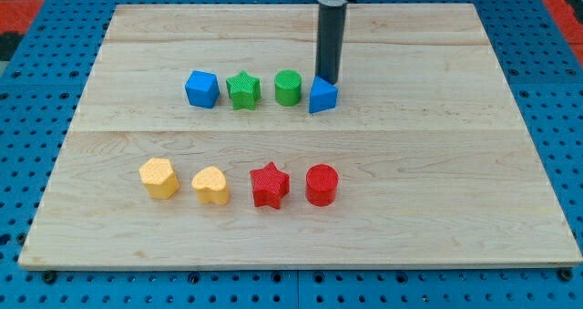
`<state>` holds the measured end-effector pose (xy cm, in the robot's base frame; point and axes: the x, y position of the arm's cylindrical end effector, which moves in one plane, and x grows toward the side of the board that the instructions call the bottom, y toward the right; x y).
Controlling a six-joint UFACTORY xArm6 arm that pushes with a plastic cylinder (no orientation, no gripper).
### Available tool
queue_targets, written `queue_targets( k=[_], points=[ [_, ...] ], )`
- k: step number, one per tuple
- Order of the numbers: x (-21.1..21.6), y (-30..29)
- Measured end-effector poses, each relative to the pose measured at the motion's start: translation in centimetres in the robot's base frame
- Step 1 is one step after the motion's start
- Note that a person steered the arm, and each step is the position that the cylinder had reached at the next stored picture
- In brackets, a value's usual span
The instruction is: Push green circle above the blue cube
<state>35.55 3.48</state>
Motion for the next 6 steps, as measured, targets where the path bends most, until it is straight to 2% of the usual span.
queue_targets(
  k=[1, 2, 3, 5, 6],
  points=[
    [-1.3, 5.2],
    [2.5, 8.2],
    [4.9, 2.1],
    [2.3, -4.6],
    [-1.2, -7.7]
  ],
)
